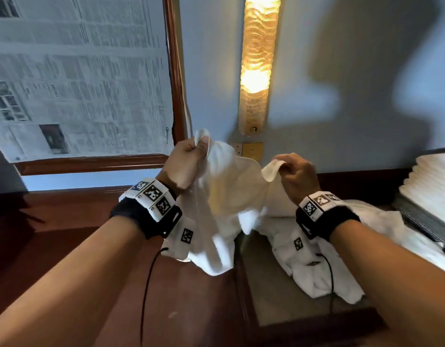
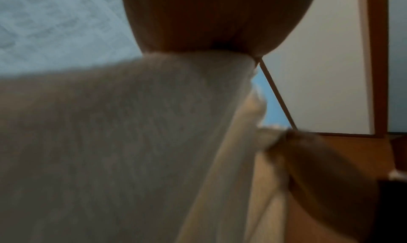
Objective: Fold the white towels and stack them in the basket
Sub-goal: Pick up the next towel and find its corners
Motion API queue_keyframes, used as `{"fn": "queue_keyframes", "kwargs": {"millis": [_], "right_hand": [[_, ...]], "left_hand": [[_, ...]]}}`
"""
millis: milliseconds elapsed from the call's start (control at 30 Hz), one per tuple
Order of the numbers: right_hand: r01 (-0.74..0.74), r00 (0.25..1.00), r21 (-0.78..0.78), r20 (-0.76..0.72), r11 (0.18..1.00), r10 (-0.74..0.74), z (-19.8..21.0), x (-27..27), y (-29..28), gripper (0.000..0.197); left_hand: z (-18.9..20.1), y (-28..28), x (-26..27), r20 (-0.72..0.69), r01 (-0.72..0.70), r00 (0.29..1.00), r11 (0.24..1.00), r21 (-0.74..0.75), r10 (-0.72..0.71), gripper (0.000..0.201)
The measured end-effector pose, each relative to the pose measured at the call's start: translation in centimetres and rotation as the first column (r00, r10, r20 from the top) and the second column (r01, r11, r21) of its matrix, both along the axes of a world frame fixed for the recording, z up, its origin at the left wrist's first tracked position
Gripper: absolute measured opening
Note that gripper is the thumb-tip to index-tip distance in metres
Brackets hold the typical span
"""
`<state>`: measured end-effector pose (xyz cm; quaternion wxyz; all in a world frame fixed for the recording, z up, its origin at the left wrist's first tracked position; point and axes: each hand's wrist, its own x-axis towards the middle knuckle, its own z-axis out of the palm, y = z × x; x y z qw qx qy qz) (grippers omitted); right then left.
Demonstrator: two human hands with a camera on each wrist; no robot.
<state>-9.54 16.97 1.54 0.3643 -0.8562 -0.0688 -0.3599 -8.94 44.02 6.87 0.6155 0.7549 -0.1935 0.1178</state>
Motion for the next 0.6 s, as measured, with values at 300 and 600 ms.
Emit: {"fn": "queue_keyframes", "kwargs": {"millis": [300,600], "right_hand": [[0.0,1.0,-0.224,-0.014,0.975,-0.003,5.7,-7.0,8.8,0.025],[-0.008,0.915,-0.191,-0.397,0.982,-0.07,-4.5,-9.1,11.0,0.024]], "left_hand": [[-2.0,-1.3,-5.2,-0.038,0.25,0.968,0.964,0.087,-0.248,0.04],[-0.5,5.2,-6.0,0.091,0.026,0.995,0.984,0.178,-0.043,0.047]]}}
